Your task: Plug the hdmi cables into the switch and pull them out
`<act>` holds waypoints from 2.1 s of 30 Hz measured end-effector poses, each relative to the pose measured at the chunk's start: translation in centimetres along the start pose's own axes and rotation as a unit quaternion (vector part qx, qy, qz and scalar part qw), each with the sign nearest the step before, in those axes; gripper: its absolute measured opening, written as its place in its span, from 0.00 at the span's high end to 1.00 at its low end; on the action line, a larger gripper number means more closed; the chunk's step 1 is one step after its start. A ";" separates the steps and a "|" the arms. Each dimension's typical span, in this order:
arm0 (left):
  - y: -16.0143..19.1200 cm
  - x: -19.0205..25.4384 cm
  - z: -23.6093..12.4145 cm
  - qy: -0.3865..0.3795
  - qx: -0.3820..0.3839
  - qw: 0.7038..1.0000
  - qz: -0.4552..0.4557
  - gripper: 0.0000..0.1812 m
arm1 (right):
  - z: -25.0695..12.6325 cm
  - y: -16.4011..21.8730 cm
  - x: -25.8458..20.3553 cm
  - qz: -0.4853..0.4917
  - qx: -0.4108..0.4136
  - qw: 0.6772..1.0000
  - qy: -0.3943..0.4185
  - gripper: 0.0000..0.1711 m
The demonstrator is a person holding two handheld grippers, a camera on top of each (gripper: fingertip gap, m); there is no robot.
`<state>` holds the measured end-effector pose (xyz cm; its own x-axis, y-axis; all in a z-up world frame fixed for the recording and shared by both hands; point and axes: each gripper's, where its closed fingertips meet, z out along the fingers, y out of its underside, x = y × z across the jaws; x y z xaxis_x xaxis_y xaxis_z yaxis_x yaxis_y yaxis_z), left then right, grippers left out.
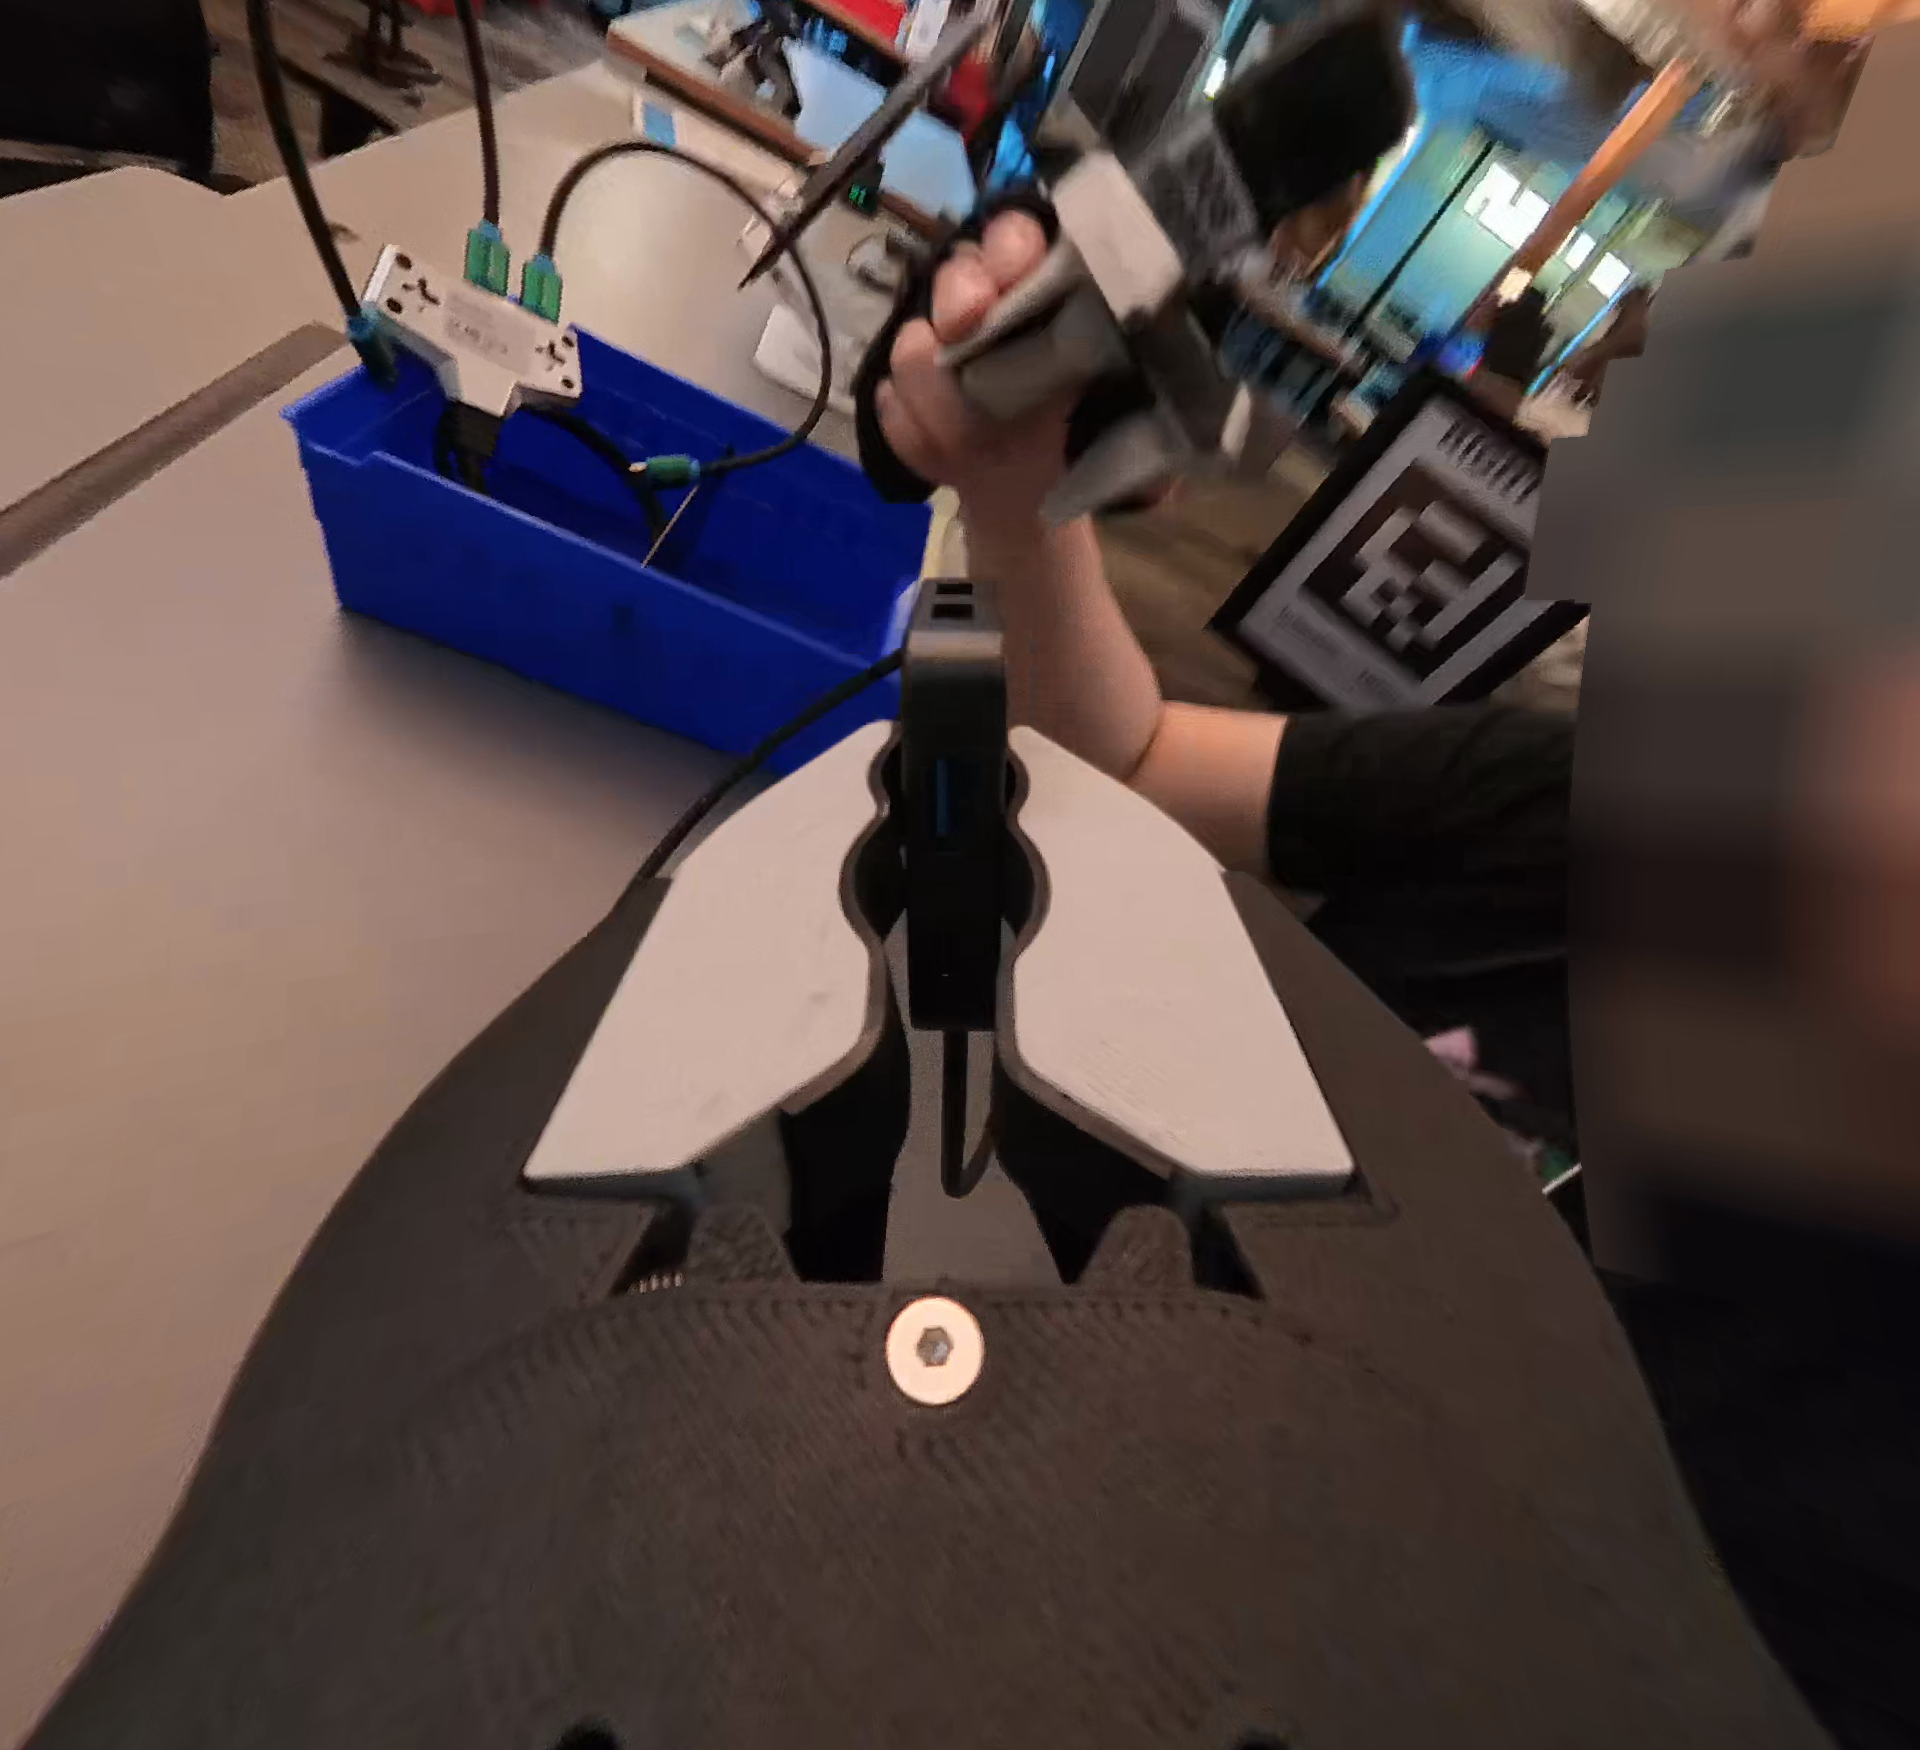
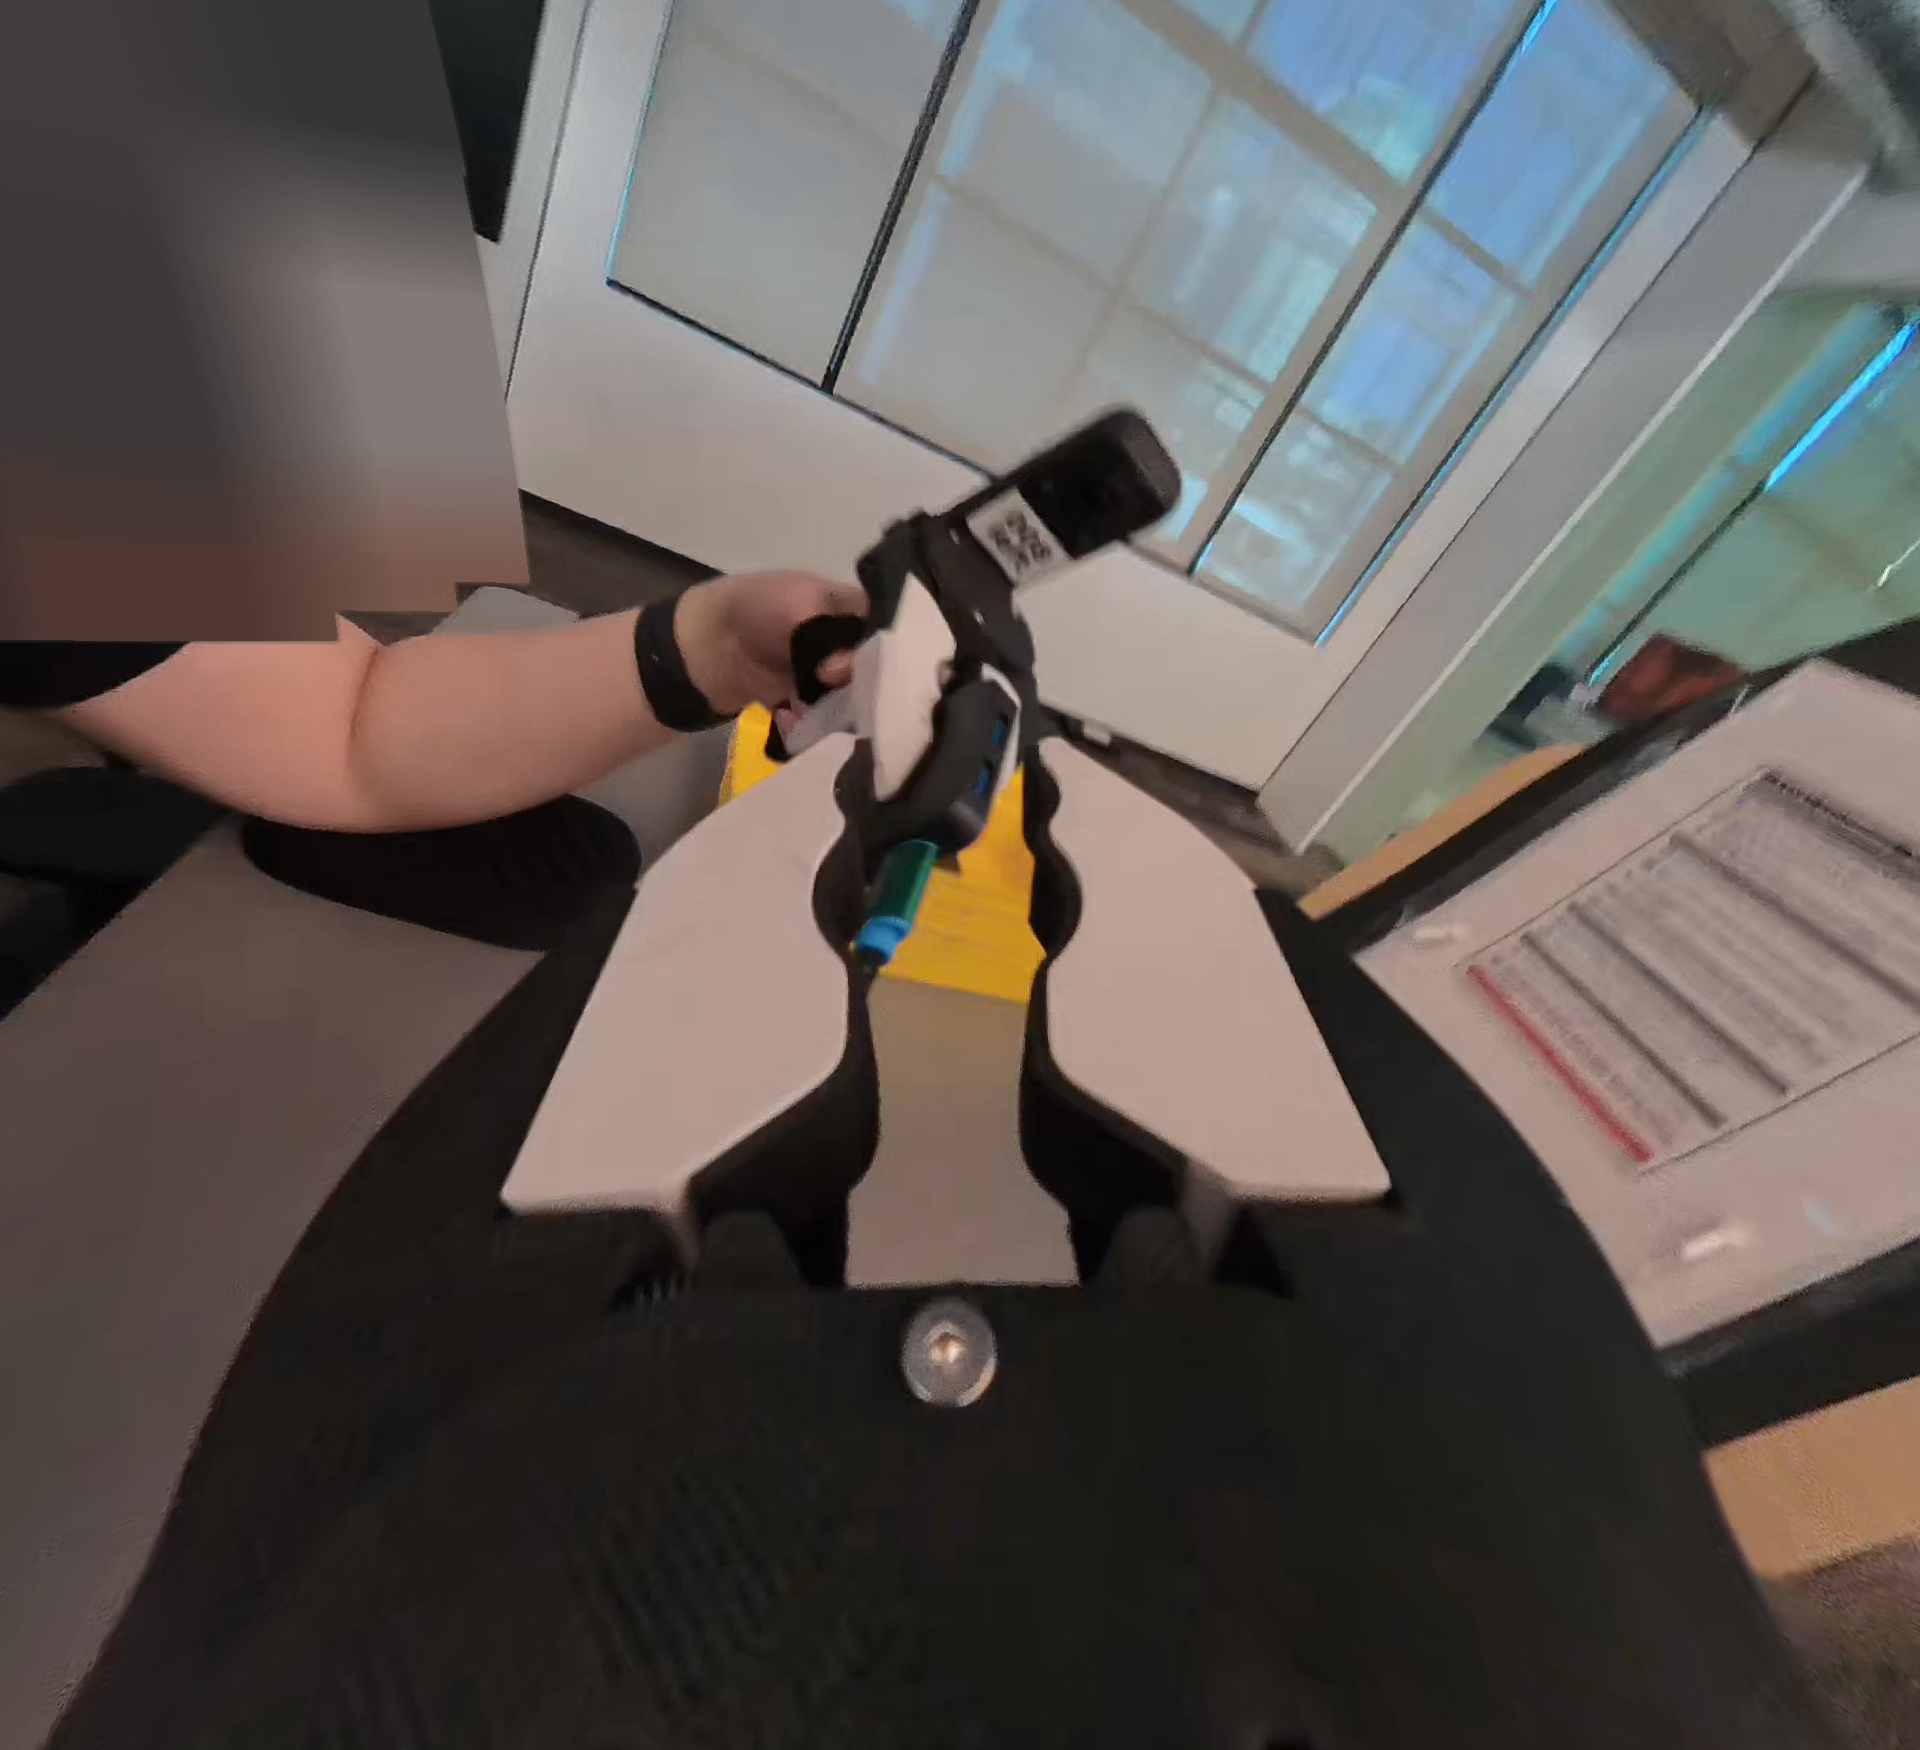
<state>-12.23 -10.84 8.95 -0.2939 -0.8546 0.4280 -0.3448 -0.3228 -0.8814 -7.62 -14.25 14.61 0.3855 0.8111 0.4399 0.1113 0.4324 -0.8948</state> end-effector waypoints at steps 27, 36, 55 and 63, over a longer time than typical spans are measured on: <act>-3.7 1.4 -7.1 -0.142 0.101 0.980 0.098 0.78 | -20.4 -1.7 11.0 0.147 0.061 0.942 0.297 0.91; -1.9 0.1 -3.1 -0.107 0.039 0.992 0.057 0.80 | -26.7 13.4 12.7 0.396 -0.067 0.859 0.319 0.92; 0.2 -0.5 0.0 -0.087 -0.025 0.995 0.034 0.82 | -22.1 26.6 11.3 0.319 -0.448 0.778 0.304 0.83; -1.4 -0.1 -5.5 -0.165 0.016 0.985 0.040 0.77 | -24.5 18.4 10.0 0.282 -0.434 0.794 0.319 0.65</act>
<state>-16.65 -8.03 11.19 -0.0106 -0.9620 0.2729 -0.3019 -0.2571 -0.9180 20.71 -7.78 0.70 0.9529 0.2952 0.0693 0.2383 -0.5878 -0.7732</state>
